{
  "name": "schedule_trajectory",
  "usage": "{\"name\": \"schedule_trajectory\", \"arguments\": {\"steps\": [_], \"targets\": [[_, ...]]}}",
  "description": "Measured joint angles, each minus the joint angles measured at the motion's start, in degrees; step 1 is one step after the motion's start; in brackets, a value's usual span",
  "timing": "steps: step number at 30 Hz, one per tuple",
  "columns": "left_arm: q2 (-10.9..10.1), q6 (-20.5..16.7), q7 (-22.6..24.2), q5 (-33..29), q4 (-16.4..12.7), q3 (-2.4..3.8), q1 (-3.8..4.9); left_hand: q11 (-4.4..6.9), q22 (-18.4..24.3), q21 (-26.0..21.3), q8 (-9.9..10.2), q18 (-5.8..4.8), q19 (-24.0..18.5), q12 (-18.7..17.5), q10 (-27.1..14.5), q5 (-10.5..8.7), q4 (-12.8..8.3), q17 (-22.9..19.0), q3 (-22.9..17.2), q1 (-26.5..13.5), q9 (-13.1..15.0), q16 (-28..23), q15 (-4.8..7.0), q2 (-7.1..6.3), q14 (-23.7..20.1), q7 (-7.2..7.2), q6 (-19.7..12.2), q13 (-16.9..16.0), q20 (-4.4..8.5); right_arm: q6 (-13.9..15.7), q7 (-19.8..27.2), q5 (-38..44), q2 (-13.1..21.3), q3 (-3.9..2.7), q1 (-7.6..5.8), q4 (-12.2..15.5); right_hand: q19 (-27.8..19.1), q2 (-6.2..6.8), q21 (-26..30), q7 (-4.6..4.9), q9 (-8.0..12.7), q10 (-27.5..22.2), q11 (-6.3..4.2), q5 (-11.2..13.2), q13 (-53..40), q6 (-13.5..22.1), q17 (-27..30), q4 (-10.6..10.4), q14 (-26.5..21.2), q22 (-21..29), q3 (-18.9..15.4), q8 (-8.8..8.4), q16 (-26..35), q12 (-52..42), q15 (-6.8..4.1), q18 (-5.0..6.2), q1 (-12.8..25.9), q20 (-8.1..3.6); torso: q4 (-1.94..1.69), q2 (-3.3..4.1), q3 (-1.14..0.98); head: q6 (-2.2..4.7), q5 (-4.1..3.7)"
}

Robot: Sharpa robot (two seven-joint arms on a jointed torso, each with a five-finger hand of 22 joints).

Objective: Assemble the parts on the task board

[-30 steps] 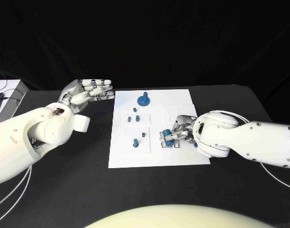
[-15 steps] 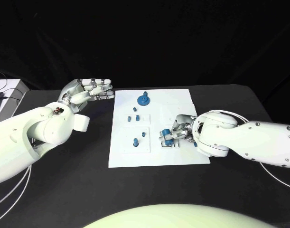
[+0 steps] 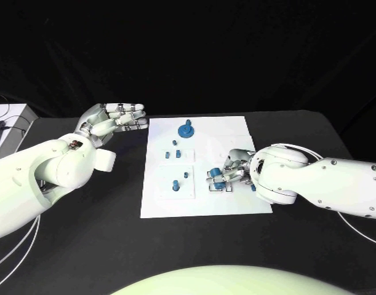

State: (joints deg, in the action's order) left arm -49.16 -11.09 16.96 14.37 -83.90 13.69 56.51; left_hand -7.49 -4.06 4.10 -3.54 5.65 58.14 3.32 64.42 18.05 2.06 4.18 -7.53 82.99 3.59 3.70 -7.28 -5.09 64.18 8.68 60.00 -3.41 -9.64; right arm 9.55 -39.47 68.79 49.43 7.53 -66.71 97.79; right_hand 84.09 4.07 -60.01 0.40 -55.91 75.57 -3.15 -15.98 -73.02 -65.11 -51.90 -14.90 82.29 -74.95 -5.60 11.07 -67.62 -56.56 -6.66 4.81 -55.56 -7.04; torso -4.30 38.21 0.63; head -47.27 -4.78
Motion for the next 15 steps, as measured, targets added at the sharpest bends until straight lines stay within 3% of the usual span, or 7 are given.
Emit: {"name": "schedule_trajectory", "arguments": {"steps": [3, 8, 15], "targets": [[0.00, 0.02, -0.03, 0.00, 0.00, 0.00, 0.00, 0.00, 0.00, 0.00, 0.00, 0.00, 0.00, 0.00, 0.00, 0.00, 0.00, 0.00, 0.00, 0.00, 0.00, 0.00, 0.00, 0.00, 0.00, 0.00, 0.00, 0.00, 0.00, 0.19, -0.13, 0.34, 0.10, 0.00, 0.04, 0.06, 0.00, 1.40, 0.00, 0.00, 0.06, 0.00, 0.00, 2.59, 0.00, 0.00, -0.06, -1.44, 0.00, 0.00, 1.16, 0.00, 0.00, 0.00, 0.00, 0.00, 0.97, 0.00, 0.00, 0.01, 0.00, -0.08, -0.02], [0.00, 0.05, -0.06, 0.00, -0.01, 0.00, 0.00, -0.21, 0.00, 0.00, 0.00, 0.00, 0.00, 0.00, -0.21, 0.00, 0.00, 0.00, 0.00, 0.00, 0.00, 0.00, 0.00, 0.00, 0.00, 0.00, 0.00, 0.00, 0.00, 0.67, -0.25, 0.94, 0.24, 0.00, 0.10, 0.20, 0.00, 2.07, -0.41, 0.00, 0.06, 0.00, 0.00, 3.02, 0.00, 0.00, -0.21, -1.67, 0.00, 0.01, 1.59, 0.00, 0.00, 0.00, 0.00, 0.00, 1.64, 0.00, 0.01, 0.01, 0.00, -0.14, -0.05], [0.00, 0.06, -0.08, 0.00, -0.01, 0.00, 0.00, -0.21, 0.00, 0.00, 0.00, 0.00, 0.00, 0.00, -0.21, 0.00, 0.00, 0.00, 0.00, 0.00, 0.00, 0.00, 0.00, 0.00, 0.00, 0.00, 0.00, 0.00, 0.00, 1.51, -0.29, 1.55, 0.40, 0.00, 0.20, 0.56, 0.00, 3.61, -0.68, -0.02, 0.06, 0.00, 0.00, 5.43, -0.15, -0.02, -0.51, -1.77, 0.00, 0.01, 2.00, 0.00, 0.00, 0.00, 0.00, 0.00, 3.24, 0.00, -0.01, 0.01, 0.01, -0.25, -0.07]]}}
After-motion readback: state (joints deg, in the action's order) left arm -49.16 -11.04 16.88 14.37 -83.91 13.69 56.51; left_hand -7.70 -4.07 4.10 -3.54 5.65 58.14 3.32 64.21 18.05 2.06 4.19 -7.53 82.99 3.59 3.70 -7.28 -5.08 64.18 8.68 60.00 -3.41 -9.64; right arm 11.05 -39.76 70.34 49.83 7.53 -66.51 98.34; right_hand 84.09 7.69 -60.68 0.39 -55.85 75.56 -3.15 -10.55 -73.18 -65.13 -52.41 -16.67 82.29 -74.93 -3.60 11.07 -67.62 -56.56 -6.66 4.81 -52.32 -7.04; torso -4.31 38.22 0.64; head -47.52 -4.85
